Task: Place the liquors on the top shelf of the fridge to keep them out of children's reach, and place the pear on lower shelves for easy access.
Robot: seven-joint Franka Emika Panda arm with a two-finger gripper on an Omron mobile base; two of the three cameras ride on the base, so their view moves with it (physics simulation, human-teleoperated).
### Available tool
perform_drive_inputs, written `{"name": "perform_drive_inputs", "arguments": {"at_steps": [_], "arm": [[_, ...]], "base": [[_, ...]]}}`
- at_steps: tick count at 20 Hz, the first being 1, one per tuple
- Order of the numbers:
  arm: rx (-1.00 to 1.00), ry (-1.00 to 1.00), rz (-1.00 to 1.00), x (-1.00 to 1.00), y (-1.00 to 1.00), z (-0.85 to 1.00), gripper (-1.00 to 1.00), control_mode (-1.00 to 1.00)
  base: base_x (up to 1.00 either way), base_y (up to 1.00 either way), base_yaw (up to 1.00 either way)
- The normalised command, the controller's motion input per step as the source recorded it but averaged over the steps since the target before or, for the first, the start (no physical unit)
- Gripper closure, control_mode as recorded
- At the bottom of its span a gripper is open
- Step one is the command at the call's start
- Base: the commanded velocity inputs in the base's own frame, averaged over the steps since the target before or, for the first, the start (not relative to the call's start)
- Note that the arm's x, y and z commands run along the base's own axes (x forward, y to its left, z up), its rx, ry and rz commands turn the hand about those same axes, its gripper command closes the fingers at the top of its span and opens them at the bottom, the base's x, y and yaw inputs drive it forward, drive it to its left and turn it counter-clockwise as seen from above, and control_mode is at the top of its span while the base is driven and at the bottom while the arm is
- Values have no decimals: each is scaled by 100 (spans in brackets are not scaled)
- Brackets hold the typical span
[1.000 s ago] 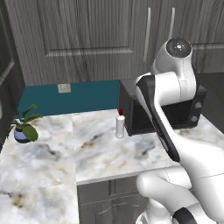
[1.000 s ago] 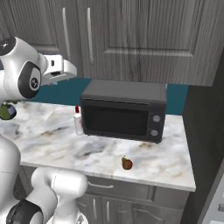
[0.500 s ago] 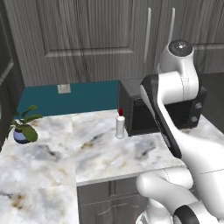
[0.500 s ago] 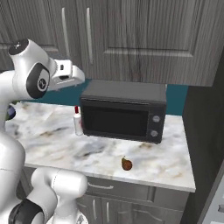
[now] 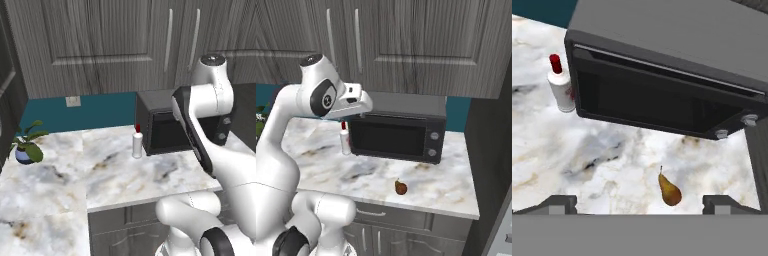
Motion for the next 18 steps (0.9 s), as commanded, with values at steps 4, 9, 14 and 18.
{"name": "perform_drive_inputs", "arguments": {"at_steps": [4,9,14,18], "arm": [[0,6,0,0,-66,-89,-100,-100],[0,4,0,0,-70,-91,-100,-100],[0,4,0,0,-64,-78,-100,-100],[0,5,0,0,-57,-64,-100,-100]], "base": [[0,0,0],[0,0,0],[0,0,0],[0,0,0]]}}
